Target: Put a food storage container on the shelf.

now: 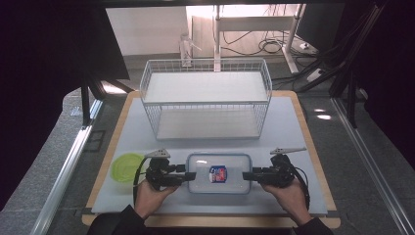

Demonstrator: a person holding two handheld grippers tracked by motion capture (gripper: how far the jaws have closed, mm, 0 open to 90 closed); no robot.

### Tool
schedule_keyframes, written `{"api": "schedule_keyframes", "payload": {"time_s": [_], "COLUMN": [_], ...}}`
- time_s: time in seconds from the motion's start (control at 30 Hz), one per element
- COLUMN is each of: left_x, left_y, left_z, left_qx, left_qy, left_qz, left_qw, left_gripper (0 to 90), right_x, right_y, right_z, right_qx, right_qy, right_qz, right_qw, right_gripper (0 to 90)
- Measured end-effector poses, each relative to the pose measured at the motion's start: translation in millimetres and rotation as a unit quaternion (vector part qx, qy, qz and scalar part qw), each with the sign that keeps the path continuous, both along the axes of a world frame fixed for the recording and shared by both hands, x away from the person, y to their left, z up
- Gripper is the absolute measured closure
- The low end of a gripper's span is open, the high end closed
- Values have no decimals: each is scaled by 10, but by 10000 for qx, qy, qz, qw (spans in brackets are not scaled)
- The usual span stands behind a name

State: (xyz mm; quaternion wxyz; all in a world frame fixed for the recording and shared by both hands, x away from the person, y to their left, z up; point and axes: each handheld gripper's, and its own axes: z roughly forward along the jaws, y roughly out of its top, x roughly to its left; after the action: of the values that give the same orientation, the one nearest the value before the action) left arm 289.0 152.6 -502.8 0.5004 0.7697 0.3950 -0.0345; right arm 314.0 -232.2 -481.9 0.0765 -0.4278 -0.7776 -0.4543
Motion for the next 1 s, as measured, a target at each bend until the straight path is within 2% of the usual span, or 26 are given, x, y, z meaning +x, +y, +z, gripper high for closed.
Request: {"api": "schedule_keyframes", "payload": {"time_s": [0.13, 0.3, 0.37, 0.63, 1.0], "left_x": [0, 19, 25, 38, 114], "left_y": [-16, -34, -39, 11, 74], "left_z": [11, 21, 42, 256, 563], "left_qx": [-65, -91, -101, -89, -35], "left_qy": [-33, -74, -97, -362, -593], "left_qz": [134, 190, 194, 259, 344], "left_qw": [9999, 9998, 9997, 9990, 9976], "left_gripper": [464, 478, 479, 483, 484], "right_x": [-22, -39, -39, -2, 112], "right_y": [-4, -12, -16, -1, 65], "right_z": [9, 68, 87, 209, 459], "right_qx": [69, 54, 70, 196, 271], "right_qy": [88, -229, -274, -517, -682], "right_qz": [-175, -267, -305, -188, -110], "right_qw": [9998, 9994, 9991, 9983, 9972], "right_gripper": [525, 535, 535, 535, 535]}}
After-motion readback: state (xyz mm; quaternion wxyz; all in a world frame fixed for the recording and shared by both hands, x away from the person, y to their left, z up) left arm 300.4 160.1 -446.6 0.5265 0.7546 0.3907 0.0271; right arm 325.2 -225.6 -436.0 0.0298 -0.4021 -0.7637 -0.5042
